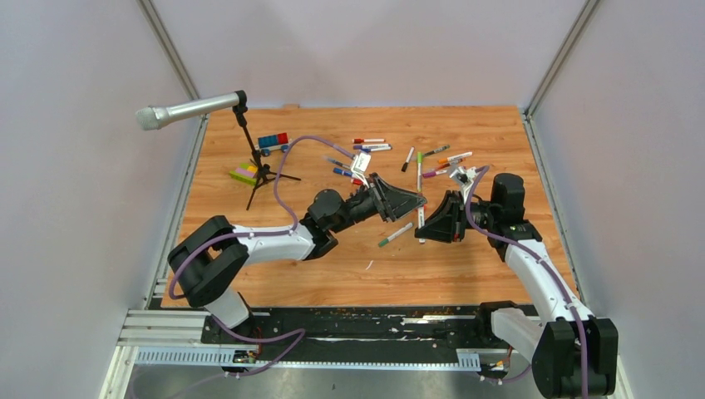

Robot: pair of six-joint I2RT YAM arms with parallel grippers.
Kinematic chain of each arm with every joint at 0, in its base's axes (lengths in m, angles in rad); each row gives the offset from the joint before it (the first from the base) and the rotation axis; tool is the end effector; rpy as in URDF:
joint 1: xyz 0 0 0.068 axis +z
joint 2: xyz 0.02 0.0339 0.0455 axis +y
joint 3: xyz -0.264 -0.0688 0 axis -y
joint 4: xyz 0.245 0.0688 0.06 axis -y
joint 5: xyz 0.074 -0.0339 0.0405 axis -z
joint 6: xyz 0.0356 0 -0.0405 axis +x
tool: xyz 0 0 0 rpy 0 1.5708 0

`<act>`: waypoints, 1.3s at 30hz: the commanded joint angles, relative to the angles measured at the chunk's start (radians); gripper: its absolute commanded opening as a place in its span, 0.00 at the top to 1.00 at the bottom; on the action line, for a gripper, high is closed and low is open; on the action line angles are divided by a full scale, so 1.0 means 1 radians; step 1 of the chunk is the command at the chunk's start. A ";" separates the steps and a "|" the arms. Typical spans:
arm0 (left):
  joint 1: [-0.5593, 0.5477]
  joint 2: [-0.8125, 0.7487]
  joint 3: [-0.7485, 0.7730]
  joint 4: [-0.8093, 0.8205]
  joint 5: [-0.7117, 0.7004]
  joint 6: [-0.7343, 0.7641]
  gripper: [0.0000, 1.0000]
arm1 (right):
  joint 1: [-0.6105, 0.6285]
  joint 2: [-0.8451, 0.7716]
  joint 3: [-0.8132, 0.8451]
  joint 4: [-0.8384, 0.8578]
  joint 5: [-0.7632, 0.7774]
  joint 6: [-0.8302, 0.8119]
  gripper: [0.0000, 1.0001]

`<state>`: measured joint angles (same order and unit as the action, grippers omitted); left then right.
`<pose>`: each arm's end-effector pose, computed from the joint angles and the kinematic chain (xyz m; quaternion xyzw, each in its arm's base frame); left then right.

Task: Open the pen caps
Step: Open the pen cap from the pen.

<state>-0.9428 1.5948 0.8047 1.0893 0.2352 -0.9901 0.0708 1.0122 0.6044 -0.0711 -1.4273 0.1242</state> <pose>0.1961 -0.2842 0.2776 0.0804 0.5918 -0.6971 0.3967 0.1960 0.0492 0.2588 -0.3225 0.6549 0.5950 0.3362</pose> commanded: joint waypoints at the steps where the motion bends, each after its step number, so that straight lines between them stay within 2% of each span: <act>1: -0.004 0.020 0.050 0.057 0.026 -0.014 0.61 | -0.002 0.006 0.039 -0.001 -0.033 -0.031 1.00; 6: -0.003 0.016 0.070 0.051 0.022 0.017 0.98 | -0.002 0.010 0.037 -0.001 -0.036 -0.026 1.00; 7: 0.002 0.012 0.079 0.050 0.008 0.044 1.00 | -0.002 0.013 0.035 0.002 -0.037 -0.018 1.00; 11: 0.080 -0.015 0.182 0.001 -0.050 0.136 1.00 | 0.002 0.026 0.008 0.086 -0.039 0.066 1.00; 17: 0.188 -0.002 0.303 0.104 -0.176 0.096 1.00 | 0.027 0.023 -0.015 0.123 -0.023 0.099 1.00; 25: 0.218 -0.066 0.267 0.133 -0.231 0.127 1.00 | 0.032 0.025 -0.009 0.118 -0.004 0.097 1.00; 27: 0.220 -0.093 0.240 0.123 -0.221 0.133 1.00 | 0.031 0.019 0.012 0.045 0.008 0.037 1.00; 31: 0.222 -0.188 0.119 0.047 -0.186 0.178 1.00 | 0.028 -0.003 0.083 -0.192 0.061 -0.236 1.00; 35: 0.222 -0.341 -0.022 -0.149 -0.162 0.226 1.00 | 0.006 -0.035 0.144 -0.379 0.145 -0.439 1.00; 39: 0.222 -0.516 -0.129 -0.396 -0.151 0.278 0.98 | -0.034 -0.066 0.161 -0.457 0.234 -0.531 1.00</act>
<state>-0.7200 1.2369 0.7341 0.9348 0.0639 -0.8032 0.0700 0.9867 0.7155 -0.3775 -1.2881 -0.1986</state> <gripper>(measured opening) 0.038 0.179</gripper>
